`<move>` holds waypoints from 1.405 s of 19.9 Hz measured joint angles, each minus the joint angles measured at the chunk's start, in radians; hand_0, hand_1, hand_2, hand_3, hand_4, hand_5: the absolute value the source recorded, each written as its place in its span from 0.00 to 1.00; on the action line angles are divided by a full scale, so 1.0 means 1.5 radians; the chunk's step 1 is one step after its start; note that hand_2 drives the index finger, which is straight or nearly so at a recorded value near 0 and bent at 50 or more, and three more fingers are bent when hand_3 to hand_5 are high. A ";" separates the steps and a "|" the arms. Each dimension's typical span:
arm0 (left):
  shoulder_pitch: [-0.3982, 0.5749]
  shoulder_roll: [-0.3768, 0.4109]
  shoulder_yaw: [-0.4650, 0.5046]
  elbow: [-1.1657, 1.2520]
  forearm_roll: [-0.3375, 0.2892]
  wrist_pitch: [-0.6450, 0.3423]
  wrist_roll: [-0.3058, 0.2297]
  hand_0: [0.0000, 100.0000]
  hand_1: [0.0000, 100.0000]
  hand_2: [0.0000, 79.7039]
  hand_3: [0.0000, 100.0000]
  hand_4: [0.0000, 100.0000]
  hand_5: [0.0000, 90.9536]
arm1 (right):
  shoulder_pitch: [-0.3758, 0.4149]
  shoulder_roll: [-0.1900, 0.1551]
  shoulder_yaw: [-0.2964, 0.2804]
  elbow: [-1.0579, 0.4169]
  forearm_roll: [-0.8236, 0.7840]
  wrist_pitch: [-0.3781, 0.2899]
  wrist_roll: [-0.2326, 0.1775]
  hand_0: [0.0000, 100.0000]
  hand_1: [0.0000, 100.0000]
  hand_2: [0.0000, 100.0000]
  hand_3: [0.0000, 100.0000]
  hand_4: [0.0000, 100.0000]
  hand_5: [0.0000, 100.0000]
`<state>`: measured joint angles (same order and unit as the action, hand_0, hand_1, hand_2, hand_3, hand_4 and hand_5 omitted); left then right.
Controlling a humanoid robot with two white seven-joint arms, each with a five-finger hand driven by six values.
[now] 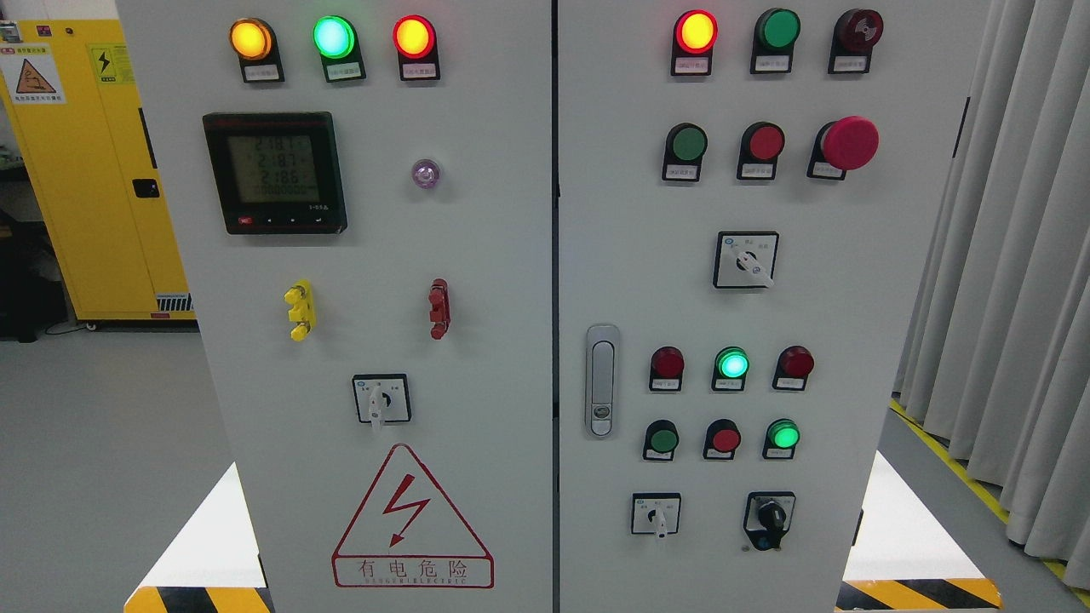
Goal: Turn on light switch 1
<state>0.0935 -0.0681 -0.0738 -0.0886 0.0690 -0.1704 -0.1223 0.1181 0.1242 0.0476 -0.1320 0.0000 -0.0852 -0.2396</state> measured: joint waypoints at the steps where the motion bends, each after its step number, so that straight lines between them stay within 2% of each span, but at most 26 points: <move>1: 0.000 0.000 0.000 0.000 0.000 0.000 0.000 0.25 0.24 0.00 0.00 0.00 0.00 | 0.000 0.000 0.000 0.000 0.000 0.000 0.000 0.00 0.50 0.04 0.00 0.00 0.00; 7: -0.001 0.001 0.000 -0.001 0.000 0.001 -0.003 0.25 0.24 0.00 0.00 0.00 0.00 | 0.000 0.000 0.000 0.000 0.000 0.000 0.000 0.00 0.50 0.04 0.00 0.00 0.00; 12: 0.002 0.002 0.002 -0.023 0.000 0.001 0.058 0.25 0.26 0.00 0.00 0.00 0.00 | 0.000 0.000 0.000 0.000 0.000 0.000 0.000 0.00 0.50 0.04 0.00 0.00 0.00; 14: 0.013 0.003 0.007 -0.051 0.000 -0.001 0.085 0.25 0.28 0.00 0.03 0.11 0.00 | 0.000 0.000 0.000 0.000 0.000 0.000 0.000 0.00 0.50 0.04 0.00 0.00 0.00; 16: 0.027 0.005 0.014 -0.088 -0.001 -0.003 0.100 0.25 0.31 0.02 0.12 0.23 0.00 | 0.000 0.000 0.000 0.000 0.000 0.000 0.000 0.00 0.50 0.04 0.00 0.00 0.00; 18: 0.041 0.007 0.020 -0.136 -0.002 -0.006 0.115 0.25 0.33 0.07 0.15 0.28 0.00 | 0.000 0.000 0.000 0.000 0.000 0.000 0.000 0.00 0.50 0.04 0.00 0.00 0.00; 19: 0.046 0.008 0.022 -0.160 -0.003 -0.006 0.125 0.26 0.34 0.11 0.18 0.33 0.07 | 0.000 0.000 0.000 0.000 0.000 0.000 0.000 0.00 0.50 0.04 0.00 0.00 0.00; 20: 0.051 0.009 0.026 -0.190 -0.004 -0.006 0.132 0.26 0.34 0.11 0.18 0.33 0.07 | 0.000 0.000 0.000 0.000 0.000 0.000 0.000 0.00 0.50 0.04 0.00 0.00 0.00; 21: 0.056 0.010 0.031 -0.217 -0.006 -0.007 0.138 0.26 0.38 0.17 0.25 0.42 0.18 | 0.000 0.000 0.000 0.000 0.000 0.000 0.000 0.00 0.50 0.04 0.00 0.00 0.00; 22: 0.062 0.012 0.035 -0.249 -0.008 -0.007 0.141 0.26 0.40 0.17 0.25 0.43 0.19 | 0.000 0.000 0.000 0.000 0.000 0.000 0.000 0.00 0.50 0.04 0.00 0.00 0.00; 24: 0.077 0.018 0.045 -0.318 -0.018 -0.009 0.147 0.28 0.43 0.27 0.32 0.54 0.34 | 0.000 0.000 0.000 0.000 0.000 0.000 0.000 0.00 0.50 0.04 0.00 0.00 0.00; 26: 0.094 0.022 0.055 -0.392 -0.027 -0.005 0.149 0.28 0.47 0.32 0.37 0.57 0.41 | 0.000 0.000 0.000 0.000 0.000 0.000 0.000 0.00 0.50 0.04 0.00 0.00 0.00; 28: 0.111 0.026 0.063 -0.466 -0.033 0.000 0.156 0.27 0.54 0.45 0.47 0.68 0.56 | 0.000 0.000 0.000 0.000 0.000 0.000 0.000 0.00 0.50 0.04 0.00 0.00 0.00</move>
<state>0.2600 -0.0290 0.0211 -0.7871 0.0202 -0.1706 0.1123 0.1183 0.1242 0.0476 -0.1319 0.0000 -0.0852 -0.2396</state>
